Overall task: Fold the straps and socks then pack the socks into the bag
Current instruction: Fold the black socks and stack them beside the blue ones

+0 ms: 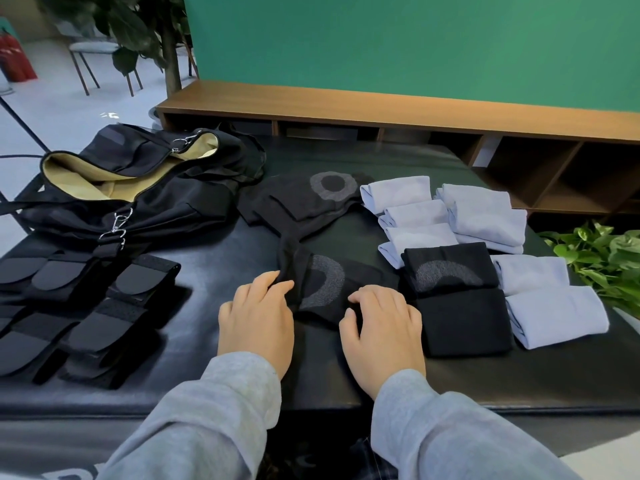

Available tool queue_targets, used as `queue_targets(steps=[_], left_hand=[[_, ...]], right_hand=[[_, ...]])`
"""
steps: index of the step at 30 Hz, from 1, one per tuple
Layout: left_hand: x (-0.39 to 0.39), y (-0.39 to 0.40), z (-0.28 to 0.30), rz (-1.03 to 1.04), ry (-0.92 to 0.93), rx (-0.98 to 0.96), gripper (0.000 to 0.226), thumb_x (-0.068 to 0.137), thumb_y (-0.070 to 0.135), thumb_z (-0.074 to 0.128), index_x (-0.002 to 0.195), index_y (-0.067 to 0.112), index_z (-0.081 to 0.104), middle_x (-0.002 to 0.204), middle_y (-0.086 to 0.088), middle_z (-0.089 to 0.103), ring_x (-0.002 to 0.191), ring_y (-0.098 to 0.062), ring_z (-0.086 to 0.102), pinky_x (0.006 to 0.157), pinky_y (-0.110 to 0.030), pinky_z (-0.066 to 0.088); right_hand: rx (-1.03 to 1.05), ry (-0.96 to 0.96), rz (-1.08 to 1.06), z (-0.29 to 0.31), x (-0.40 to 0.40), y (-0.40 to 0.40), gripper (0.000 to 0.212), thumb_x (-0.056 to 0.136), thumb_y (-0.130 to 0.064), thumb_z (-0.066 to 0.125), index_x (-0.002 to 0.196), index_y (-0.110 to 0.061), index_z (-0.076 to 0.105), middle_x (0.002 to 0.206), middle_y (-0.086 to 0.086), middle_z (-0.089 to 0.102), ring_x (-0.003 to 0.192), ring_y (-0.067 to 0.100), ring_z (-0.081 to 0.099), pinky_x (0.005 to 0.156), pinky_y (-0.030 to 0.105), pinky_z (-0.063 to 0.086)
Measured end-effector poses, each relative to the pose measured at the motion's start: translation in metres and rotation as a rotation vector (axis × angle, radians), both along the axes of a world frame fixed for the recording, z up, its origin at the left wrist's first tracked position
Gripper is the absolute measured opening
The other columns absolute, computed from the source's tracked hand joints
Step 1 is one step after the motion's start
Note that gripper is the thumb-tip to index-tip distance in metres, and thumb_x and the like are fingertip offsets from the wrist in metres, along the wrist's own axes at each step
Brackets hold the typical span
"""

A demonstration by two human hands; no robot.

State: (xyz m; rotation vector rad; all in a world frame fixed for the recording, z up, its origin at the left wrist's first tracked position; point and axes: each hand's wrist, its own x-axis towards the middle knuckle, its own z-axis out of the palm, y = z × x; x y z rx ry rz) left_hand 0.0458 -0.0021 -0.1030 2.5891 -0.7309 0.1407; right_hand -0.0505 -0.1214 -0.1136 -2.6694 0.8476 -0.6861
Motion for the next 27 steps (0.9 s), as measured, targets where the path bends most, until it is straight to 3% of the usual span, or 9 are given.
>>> queue_targets(steps=[4,11,14,16,20,24,27], left_hand=[[0.0,0.0,0.001,0.008,0.016,-0.006,0.036,0.098,0.027,0.033,0.131,0.037,0.045,0.141,0.021,0.032,0.123,-0.007,0.032,0.097,-0.025,0.019],[0.004,-0.004,0.006,-0.008,0.04,0.025,0.04,0.094,0.049,0.035,0.131,0.037,0.043,0.142,0.02,0.031,0.127,-0.007,0.028,0.1,-0.027,0.022],[0.009,-0.007,0.008,-0.009,0.069,-0.002,0.041,0.093,0.051,0.037,0.131,0.036,0.045,0.142,0.019,0.032,0.127,-0.007,0.029,0.101,-0.027,0.022],[0.014,-0.009,0.008,-0.014,0.092,-0.039,0.04,0.094,0.048,0.039,0.131,0.035,0.045,0.142,0.019,0.032,0.128,-0.008,0.029,0.102,-0.027,0.021],[0.029,-0.017,0.006,-0.076,0.096,-0.134,0.036,0.096,0.031,0.044,0.131,0.029,0.048,0.142,0.016,0.034,0.127,-0.01,0.031,0.104,-0.026,0.022],[0.046,-0.027,-0.002,-0.221,-0.01,-0.216,0.054,0.085,-0.011,0.041,0.127,0.02,0.056,0.138,0.008,0.045,0.123,-0.016,0.037,0.105,-0.025,0.028],[0.053,-0.032,-0.003,-0.304,-0.104,-0.242,0.062,0.078,-0.022,0.042,0.122,0.016,0.061,0.132,0.004,0.052,0.122,-0.017,0.038,0.105,-0.024,0.029]], right_hand=[[0.019,0.053,0.022,0.001,0.0,0.0,0.03,0.086,-0.039,0.036,0.106,-0.031,0.058,0.112,-0.018,0.053,0.114,0.007,0.042,0.096,0.023,0.012],[0.008,0.058,0.048,0.004,-0.001,0.002,0.041,0.077,-0.049,0.021,0.088,-0.035,0.058,0.092,-0.02,0.055,0.095,0.007,0.046,0.092,0.024,0.015],[0.032,0.063,0.124,0.007,-0.002,0.001,0.042,0.076,-0.05,0.018,0.086,-0.035,0.056,0.092,-0.019,0.054,0.094,0.006,0.044,0.087,0.022,0.02],[0.052,0.003,0.196,0.007,-0.003,0.002,0.035,0.079,-0.046,0.026,0.083,-0.032,0.057,0.087,-0.019,0.056,0.088,0.007,0.047,0.083,0.024,0.028],[0.098,-0.214,0.319,0.001,-0.009,0.001,0.024,0.081,-0.035,0.043,0.089,-0.023,0.062,0.087,-0.017,0.058,0.087,0.005,0.049,0.077,0.02,0.041],[-0.003,-0.247,0.227,-0.002,-0.007,0.0,0.023,0.083,-0.033,0.042,0.092,-0.024,0.06,0.096,-0.013,0.057,0.093,0.008,0.044,0.08,0.022,0.033],[-0.096,-0.215,0.083,-0.005,-0.002,0.0,0.025,0.083,-0.034,0.04,0.092,-0.025,0.062,0.105,-0.008,0.057,0.104,0.013,0.044,0.089,0.029,0.026]])
